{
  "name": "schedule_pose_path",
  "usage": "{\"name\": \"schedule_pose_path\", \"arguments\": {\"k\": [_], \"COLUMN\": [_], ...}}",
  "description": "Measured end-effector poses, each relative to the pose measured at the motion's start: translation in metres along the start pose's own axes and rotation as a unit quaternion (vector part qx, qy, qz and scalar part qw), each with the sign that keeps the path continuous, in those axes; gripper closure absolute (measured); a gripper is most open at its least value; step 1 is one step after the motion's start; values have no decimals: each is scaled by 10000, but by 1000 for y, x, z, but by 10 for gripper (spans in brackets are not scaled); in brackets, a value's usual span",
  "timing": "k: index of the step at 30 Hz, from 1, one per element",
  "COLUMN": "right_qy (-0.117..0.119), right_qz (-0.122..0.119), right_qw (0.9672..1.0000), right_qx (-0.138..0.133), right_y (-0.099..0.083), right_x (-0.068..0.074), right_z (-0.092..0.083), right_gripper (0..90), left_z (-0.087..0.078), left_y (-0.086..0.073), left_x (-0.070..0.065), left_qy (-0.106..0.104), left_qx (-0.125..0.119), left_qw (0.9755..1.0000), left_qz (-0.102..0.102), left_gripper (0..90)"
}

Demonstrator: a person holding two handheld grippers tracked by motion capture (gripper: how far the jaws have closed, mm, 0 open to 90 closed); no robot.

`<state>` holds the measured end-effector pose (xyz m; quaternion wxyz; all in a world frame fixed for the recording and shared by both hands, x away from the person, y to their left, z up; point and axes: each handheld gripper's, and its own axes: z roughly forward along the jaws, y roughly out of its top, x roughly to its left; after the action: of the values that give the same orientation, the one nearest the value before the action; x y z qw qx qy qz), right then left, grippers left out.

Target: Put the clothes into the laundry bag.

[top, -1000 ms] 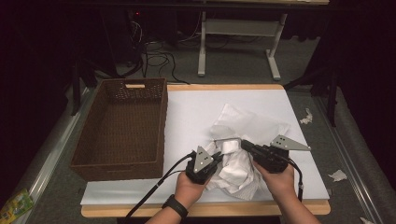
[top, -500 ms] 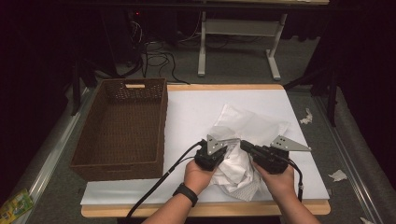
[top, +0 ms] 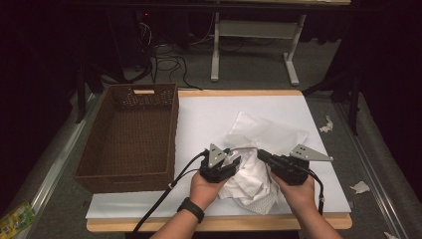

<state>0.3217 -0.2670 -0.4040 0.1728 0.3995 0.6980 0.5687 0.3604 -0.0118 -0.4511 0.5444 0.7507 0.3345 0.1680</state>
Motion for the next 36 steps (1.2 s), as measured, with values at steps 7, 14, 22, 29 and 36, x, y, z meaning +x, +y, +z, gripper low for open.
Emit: {"name": "schedule_pose_path", "arguments": {"k": [7, 14, 22, 29, 36], "right_qy": [-22, -35, -25, -8, 42], "right_qz": [-22, -14, -2, -13, 0], "right_qw": [10000, 10000, 10000, 10000, 10000], "right_qx": [15, 37, 44, 32, 39], "right_y": [0, -1, -1, -1, 1], "right_x": [1, 3, 1, 4, 5], "right_z": [2, 4, 4, 4, 9], "right_gripper": [894, 894, 894, 894, 894], "left_z": [-21, -7, 2, -2, -22], "left_y": [-20, -33, -32, -32, -17], "left_x": [2, 5, -4, -1, 13], "left_qy": [-148, -182, -516, -478, -88], "left_qx": [300, 772, 1144, 978, 341], "left_qw": [9994, 9966, 9921, 9940, 9991], "left_qz": [41, -203, 90, -67, -231], "left_gripper": [416, 382, 766, 884, 886]}}
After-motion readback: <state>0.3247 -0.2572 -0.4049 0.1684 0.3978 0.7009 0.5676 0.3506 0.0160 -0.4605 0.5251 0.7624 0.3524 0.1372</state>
